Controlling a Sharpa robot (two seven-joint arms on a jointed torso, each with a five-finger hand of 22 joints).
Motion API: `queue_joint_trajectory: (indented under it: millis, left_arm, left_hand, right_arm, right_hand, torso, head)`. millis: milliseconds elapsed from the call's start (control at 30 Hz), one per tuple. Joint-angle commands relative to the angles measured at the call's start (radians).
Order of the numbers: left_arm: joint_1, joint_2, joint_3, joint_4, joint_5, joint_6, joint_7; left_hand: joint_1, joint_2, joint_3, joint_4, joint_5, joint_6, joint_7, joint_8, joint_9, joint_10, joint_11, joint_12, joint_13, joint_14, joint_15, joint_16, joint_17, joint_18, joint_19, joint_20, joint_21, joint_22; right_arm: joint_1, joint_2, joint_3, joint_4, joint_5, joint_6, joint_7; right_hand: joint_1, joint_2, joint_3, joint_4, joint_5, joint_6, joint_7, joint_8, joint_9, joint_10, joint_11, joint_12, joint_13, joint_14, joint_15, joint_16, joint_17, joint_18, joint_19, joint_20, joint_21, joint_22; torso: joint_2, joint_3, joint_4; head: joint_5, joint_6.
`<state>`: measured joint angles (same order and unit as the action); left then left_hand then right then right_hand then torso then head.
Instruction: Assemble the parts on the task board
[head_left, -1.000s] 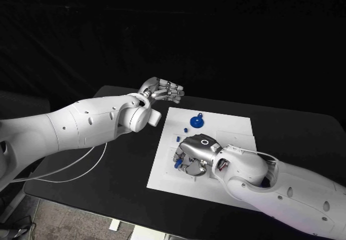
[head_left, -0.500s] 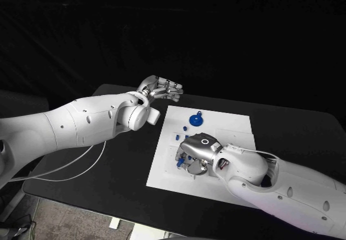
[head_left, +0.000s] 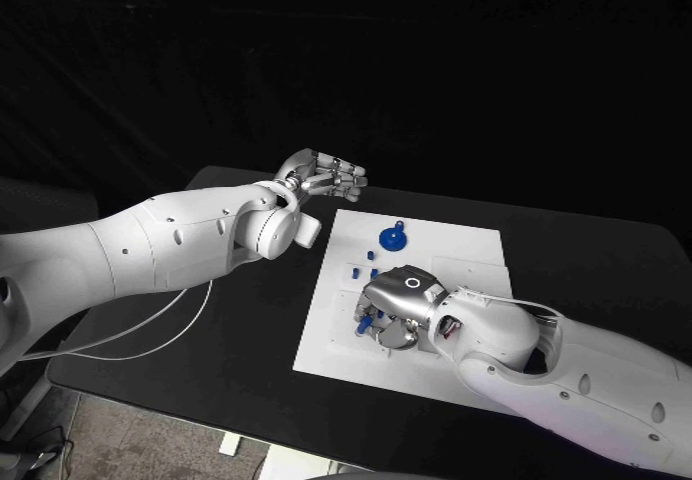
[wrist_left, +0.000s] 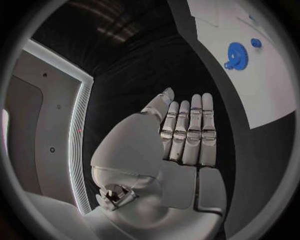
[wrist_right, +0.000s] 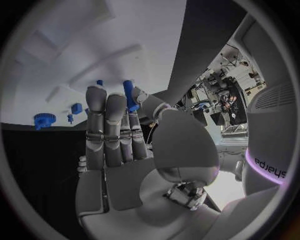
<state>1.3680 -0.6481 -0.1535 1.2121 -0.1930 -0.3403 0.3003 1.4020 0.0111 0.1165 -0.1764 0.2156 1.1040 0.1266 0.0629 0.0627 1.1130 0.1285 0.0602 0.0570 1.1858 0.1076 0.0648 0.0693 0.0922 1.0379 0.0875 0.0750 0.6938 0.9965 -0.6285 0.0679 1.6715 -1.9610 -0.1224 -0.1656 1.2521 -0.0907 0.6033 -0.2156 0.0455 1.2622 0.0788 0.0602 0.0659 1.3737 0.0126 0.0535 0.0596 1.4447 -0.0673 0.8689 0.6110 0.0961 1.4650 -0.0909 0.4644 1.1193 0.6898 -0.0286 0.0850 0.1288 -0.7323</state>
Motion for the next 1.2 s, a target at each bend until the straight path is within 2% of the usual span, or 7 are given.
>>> queue_joint_trajectory:
  millis: [33,1033,1200]
  left_arm:
    - [0.0,0.002,0.001,0.003,0.006,0.013,0.008]
    - [0.0,0.002,0.001,0.003,0.005,0.017,0.004]
    - [0.0,0.003,0.001,0.003,0.005,0.018,0.004]
  left_hand:
    - [-0.008,0.004,0.002,0.0,0.001,-0.002,0.003,0.001,0.0,0.002,0.0,-0.001,0.0,0.0,-0.001,-0.004,-0.001,0.012,-0.006,-0.002,-0.004,0.001]
    - [-0.005,0.004,0.0,-0.001,0.002,-0.003,0.004,0.001,0.0,0.0,0.0,-0.001,0.0,-0.002,-0.001,-0.004,-0.001,0.012,-0.008,-0.002,-0.004,0.002]
    - [-0.005,0.004,0.0,-0.001,0.002,-0.003,0.004,0.001,0.0,0.0,0.0,-0.001,0.0,-0.002,-0.001,-0.004,-0.001,0.012,-0.008,-0.002,-0.004,0.002]
  right_arm:
    - [-0.003,-0.002,-0.002,0.0,-0.015,0.032,-0.003]
    - [-0.009,0.008,-0.008,0.001,-0.022,0.039,-0.005]
    - [-0.009,0.015,-0.014,-0.006,-0.043,0.043,-0.017]
  right_hand:
    - [-0.001,0.009,0.002,-0.006,0.002,0.016,-0.005,0.004,0.002,0.009,-0.001,0.006,0.001,0.001,-0.005,-0.005,0.001,0.01,0.039,-0.006,0.0,0.001]
    - [-0.003,0.011,0.001,-0.008,0.003,0.017,-0.005,0.004,0.002,0.01,-0.001,0.006,0.001,0.001,-0.005,-0.007,0.002,0.009,0.039,-0.007,-0.004,0.003]
    - [-0.005,0.012,0.001,-0.01,0.003,0.016,-0.005,0.004,0.002,0.009,-0.001,0.006,0.001,0.001,-0.005,-0.009,0.002,0.009,0.038,-0.006,-0.009,0.005]
  torso:
    - [0.0,-0.0005,0.0001]
    - [0.0,-0.0011,0.0003]
    - [-0.001,-0.0011,-0.0001]
  head:
    - [0.001,-0.001]
    - [0.005,-0.007]
    - [0.004,-0.007]
